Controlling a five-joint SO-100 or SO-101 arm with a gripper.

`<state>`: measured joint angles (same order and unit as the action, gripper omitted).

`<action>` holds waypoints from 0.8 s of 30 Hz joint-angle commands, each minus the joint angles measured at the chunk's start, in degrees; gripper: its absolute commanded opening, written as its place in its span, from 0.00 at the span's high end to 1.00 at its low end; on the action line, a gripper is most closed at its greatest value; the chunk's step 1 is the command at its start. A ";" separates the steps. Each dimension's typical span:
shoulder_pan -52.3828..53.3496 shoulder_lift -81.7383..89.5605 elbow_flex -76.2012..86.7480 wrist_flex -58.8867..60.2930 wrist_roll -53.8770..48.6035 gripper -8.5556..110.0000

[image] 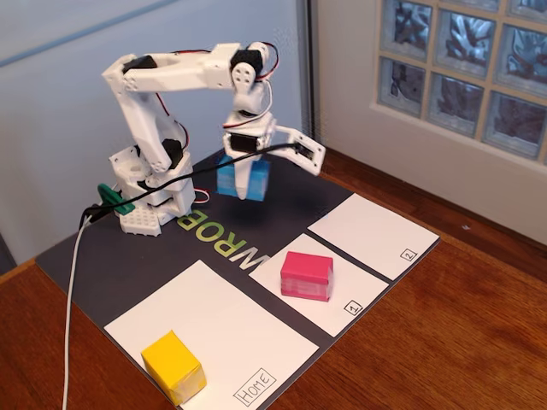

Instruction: Move box blue to zone 2

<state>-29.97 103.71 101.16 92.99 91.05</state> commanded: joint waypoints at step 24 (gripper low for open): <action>-9.23 -20.21 -5.10 -41.84 20.21 0.93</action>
<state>-38.32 83.41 100.11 54.14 108.90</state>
